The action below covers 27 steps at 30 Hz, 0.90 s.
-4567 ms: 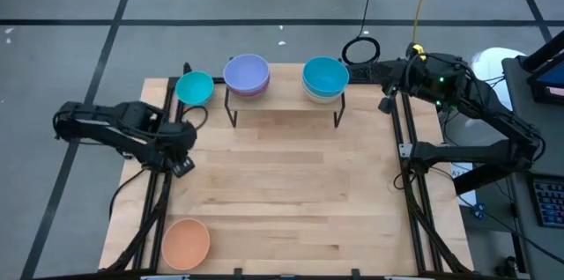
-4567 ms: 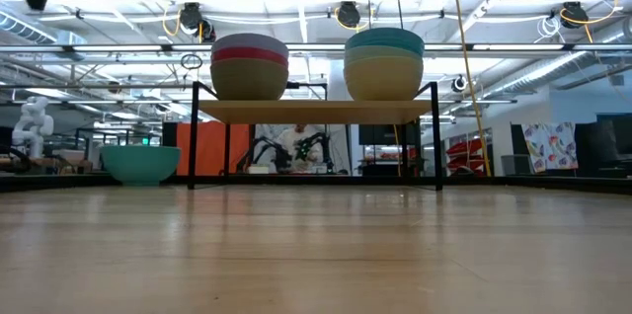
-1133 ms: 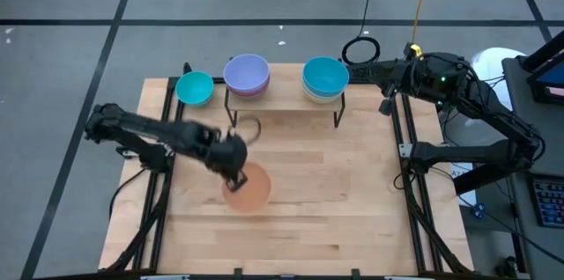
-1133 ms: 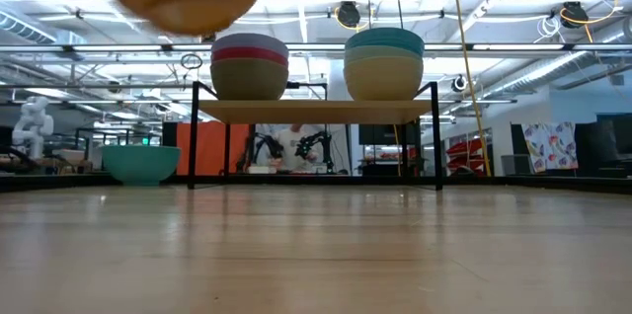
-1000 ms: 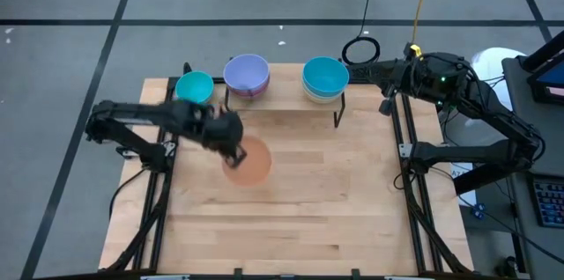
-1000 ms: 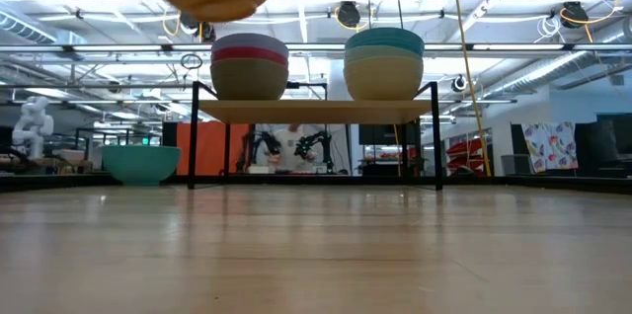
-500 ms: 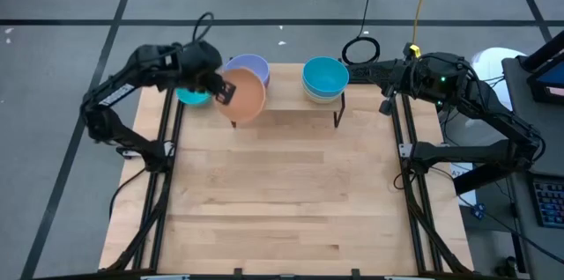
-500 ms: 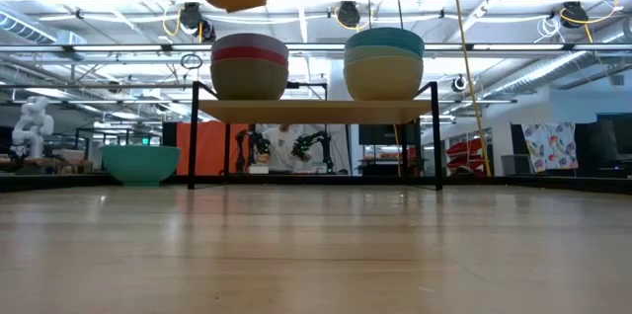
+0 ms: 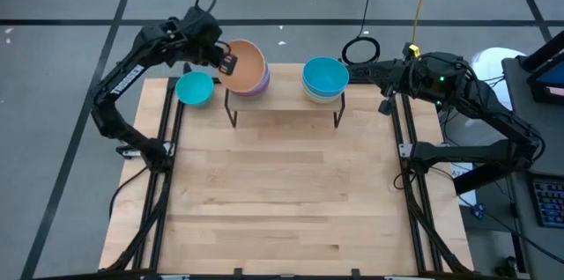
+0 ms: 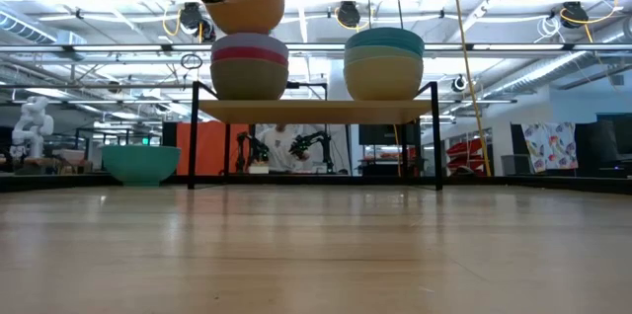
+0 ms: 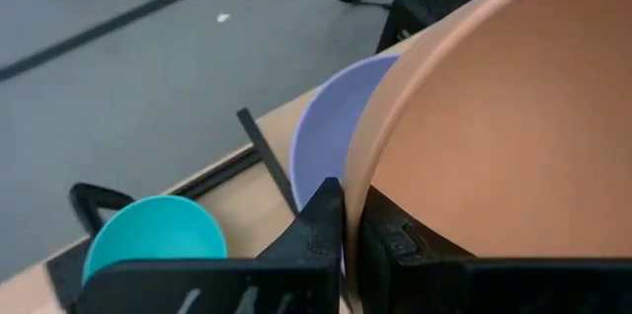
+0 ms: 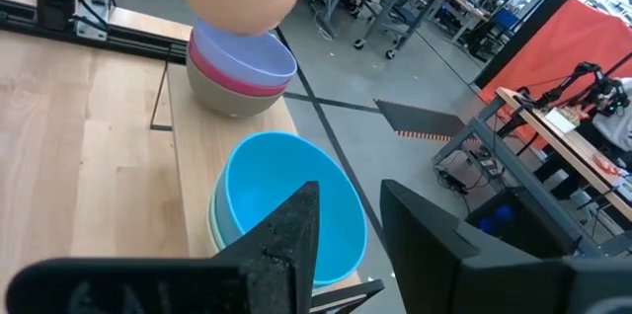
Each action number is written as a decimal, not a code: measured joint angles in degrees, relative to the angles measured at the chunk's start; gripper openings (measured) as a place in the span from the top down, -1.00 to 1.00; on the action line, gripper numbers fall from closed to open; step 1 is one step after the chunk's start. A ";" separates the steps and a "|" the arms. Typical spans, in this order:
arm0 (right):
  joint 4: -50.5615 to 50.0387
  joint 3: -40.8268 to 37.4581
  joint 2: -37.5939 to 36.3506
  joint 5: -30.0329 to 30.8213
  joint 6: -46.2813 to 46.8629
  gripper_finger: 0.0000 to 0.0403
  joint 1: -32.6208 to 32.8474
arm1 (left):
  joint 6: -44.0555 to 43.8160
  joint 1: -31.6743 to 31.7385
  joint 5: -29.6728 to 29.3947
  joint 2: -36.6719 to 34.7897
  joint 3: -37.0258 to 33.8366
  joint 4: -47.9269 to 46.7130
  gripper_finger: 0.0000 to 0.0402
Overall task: Place and stack bowls onto a shelf
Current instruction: Stack the orange bowl on top of the purple bowl on the shelf
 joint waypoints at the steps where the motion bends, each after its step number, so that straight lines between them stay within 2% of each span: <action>1: 0.00 0.00 0.02 0.02 0.13 0.49 0.00 | 0.31 0.93 1.27 0.35 0.04 0.20 0.96; 9: 0.01 -0.02 0.48 0.07 1.23 0.49 0.00 | 3.76 6.62 8.21 2.38 0.04 -0.63 0.96; 20: 0.02 -0.02 0.49 0.09 1.22 0.49 0.00 | 5.87 8.53 10.32 3.61 0.11 -6.47 0.96; 27: 0.02 -0.02 0.49 0.13 1.15 0.49 0.00 | 7.98 8.23 10.99 4.87 0.13 -5.46 0.96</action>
